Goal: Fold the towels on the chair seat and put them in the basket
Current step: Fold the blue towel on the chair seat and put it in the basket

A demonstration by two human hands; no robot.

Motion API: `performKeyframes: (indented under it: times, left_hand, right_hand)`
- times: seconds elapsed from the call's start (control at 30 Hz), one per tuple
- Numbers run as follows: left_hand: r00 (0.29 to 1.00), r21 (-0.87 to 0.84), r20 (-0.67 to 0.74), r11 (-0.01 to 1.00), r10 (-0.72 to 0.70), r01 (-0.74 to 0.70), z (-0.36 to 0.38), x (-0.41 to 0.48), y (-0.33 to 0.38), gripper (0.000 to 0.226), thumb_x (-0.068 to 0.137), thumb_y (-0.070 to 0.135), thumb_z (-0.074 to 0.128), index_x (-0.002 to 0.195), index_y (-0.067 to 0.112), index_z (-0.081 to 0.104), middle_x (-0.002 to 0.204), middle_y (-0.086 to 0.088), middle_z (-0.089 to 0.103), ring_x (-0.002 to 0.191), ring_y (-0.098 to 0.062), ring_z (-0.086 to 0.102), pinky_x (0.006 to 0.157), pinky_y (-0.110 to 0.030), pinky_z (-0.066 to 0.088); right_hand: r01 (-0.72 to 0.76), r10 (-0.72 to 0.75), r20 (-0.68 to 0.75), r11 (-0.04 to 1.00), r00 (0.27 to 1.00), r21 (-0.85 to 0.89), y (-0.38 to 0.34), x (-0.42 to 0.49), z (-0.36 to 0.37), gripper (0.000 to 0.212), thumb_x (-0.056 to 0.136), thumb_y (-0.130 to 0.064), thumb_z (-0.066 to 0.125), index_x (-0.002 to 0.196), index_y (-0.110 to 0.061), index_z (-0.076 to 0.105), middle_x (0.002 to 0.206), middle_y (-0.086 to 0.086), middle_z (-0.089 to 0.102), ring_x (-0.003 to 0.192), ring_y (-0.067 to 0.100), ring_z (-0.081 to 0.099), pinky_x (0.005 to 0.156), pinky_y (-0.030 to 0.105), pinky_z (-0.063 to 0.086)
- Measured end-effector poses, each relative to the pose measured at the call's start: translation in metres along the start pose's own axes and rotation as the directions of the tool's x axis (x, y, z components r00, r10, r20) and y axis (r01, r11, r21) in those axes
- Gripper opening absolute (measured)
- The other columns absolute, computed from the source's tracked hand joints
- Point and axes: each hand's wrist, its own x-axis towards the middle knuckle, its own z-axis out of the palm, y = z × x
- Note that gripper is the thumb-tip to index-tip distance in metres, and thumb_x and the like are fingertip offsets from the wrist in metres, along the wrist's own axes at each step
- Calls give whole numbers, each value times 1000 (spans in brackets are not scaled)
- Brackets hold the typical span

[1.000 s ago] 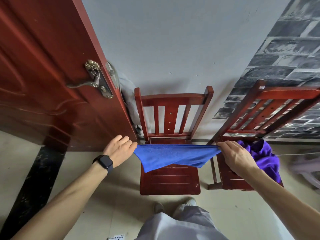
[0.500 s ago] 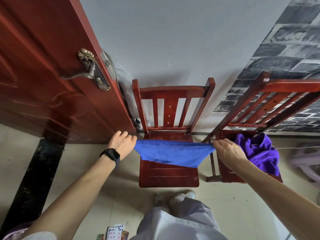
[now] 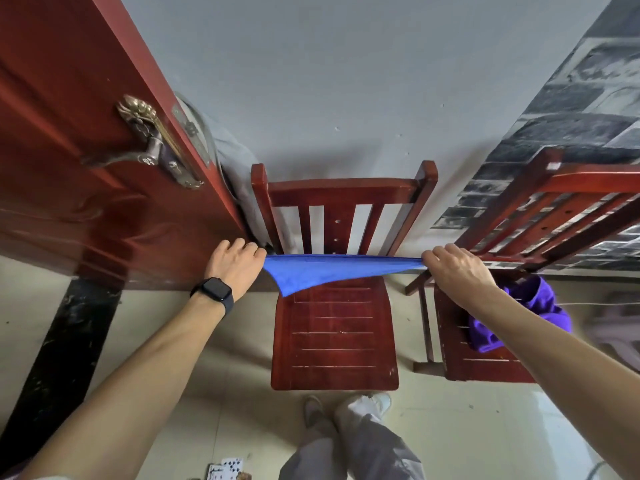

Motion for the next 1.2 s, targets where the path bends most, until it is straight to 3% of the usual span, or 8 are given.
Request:
performKeyframes:
  times: [0.23, 0.4, 0.7, 0.8, 0.87, 0.97, 1.03, 1.2]
  left_hand:
    - [983, -106, 157, 991, 98, -82, 67, -44, 54, 18, 64, 4, 72, 76, 16, 71, 64, 1, 65, 72, -26, 61, 66, -35, 44]
    - [875, -121, 442, 980, 198, -160, 121, -90, 104, 30, 92, 7, 42, 113, 17, 61, 106, -1, 70, 116, -25, 53, 96, -36, 35]
    - [721, -203, 647, 967, 250, -154, 188, -134, 156, 36, 88, 4, 43, 115, 19, 63, 106, -1, 72, 111, -25, 57, 94, -35, 36]
    - [758, -340, 609, 940, 234, -16, 205, -127, 154, 26, 90, 19, 50, 108, 24, 68, 102, 3, 71, 103, -23, 60, 86, -33, 45]
    - [766, -488, 636, 817, 92, 307, 218, -118, 148, 19, 89, 29, 56, 100, 27, 71, 98, 6, 72, 97, -21, 63, 76, -29, 47]
    - [631, -595, 773, 275, -61, 756, 241, -100, 137, 8, 84, 30, 72, 91, 25, 72, 90, 6, 75, 90, -15, 69, 77, -24, 48]
    - [580, -583, 812, -37, -61, 812, 254, -86, 131, 15, 84, 27, 76, 94, 17, 73, 92, 2, 75, 87, -10, 69, 82, -25, 47]
    - [559, -583, 813, -212, -166, 785, 292, -49, 135, 13, 85, 26, 75, 95, 20, 73, 88, 6, 73, 80, -5, 65, 85, -27, 49]
  right_hand:
    - [-62, 58, 122, 998, 991, 31, -35, -49, 80, 24, 58, 9, 75, 76, -2, 63, 63, 12, 57, 60, 36, 58, 48, 41, 50]
    - [-161, 100, 410, 980, 907, 119, -83, -114, 162, 35, 49, -1, 91, 70, -9, 63, 60, 6, 58, 56, 32, 61, 47, 37, 51]
    - [-365, 145, 709, 916, 690, 168, -147, -177, 212, 16, 95, -16, 48, 105, -19, 60, 101, 4, 65, 99, 29, 61, 72, 35, 47]
    - [-615, 226, 743, 730, 630, 300, -145, -177, 229, 12, 95, -20, 56, 100, -18, 67, 97, 7, 65, 93, 34, 64, 72, 35, 45]
    - [-769, 291, 763, 508, 578, 388, -141, -165, 234, 7, 91, -17, 63, 95, -16, 69, 90, 6, 66, 85, 30, 64, 72, 32, 43]
    - [-890, 349, 820, 212, 454, 403, -129, -138, 241, 5, 92, -17, 65, 96, -18, 66, 90, 0, 66, 87, 21, 60, 75, 26, 36]
    - [-895, 375, 820, 71, 432, 440, -122, -121, 253, 12, 92, -20, 66, 102, -14, 69, 95, 1, 69, 92, 22, 63, 79, 28, 41]
    - [-872, 446, 790, -41, 421, 488, -117, -77, 289, 14, 90, -35, 66, 102, -27, 68, 103, 1, 74, 97, 25, 68, 88, 41, 53]
